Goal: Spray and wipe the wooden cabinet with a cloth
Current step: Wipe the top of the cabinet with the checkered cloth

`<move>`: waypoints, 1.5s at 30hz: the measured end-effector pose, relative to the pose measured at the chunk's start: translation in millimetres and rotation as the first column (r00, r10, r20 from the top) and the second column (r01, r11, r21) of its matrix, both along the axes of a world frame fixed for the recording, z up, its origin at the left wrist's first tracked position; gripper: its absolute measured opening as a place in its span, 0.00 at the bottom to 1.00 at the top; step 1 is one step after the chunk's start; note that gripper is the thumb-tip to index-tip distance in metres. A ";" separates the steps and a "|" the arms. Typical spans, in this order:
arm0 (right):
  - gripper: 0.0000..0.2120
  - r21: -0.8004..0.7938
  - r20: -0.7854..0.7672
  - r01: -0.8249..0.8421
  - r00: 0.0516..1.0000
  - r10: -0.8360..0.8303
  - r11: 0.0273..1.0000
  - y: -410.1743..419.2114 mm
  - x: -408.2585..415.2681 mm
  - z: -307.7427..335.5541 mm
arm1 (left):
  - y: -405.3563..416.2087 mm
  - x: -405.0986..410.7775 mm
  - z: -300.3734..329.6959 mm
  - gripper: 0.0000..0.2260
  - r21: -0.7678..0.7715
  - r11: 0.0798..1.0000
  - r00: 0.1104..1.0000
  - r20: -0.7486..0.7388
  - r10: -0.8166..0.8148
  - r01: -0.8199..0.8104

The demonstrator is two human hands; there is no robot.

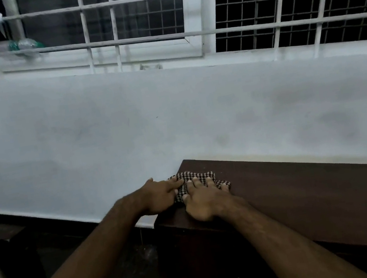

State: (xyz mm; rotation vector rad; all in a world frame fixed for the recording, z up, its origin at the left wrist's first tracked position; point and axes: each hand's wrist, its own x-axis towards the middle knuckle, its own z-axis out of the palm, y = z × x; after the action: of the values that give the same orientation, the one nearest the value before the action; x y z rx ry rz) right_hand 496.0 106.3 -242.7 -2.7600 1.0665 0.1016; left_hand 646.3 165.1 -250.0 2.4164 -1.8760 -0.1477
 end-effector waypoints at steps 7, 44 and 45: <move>0.31 -0.005 -0.014 0.037 0.999 -0.037 0.999 -77.2 22.6 -2.0 | -76.6 21.7 2.0 0.24 0.038 0.999 0.997 0.081 0.004 -0.007; 0.32 -0.029 -0.029 0.135 0.990 -0.135 0.990 -136.5 39.9 -13.1 | -128.2 23.7 6.8 0.24 0.017 0.999 0.999 -0.030 -0.031 0.031; 0.32 -0.030 -0.034 0.128 0.991 -0.129 0.991 -131.9 36.9 -14.1 | -123.3 23.5 4.1 0.24 0.010 0.999 0.999 -0.035 -0.039 0.039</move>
State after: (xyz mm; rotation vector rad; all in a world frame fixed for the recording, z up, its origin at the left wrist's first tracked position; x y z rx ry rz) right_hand 532.9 -25.6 -256.8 -2.7150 1.2607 0.1206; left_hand 669.8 41.8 -245.9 2.3693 -1.9129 -0.2014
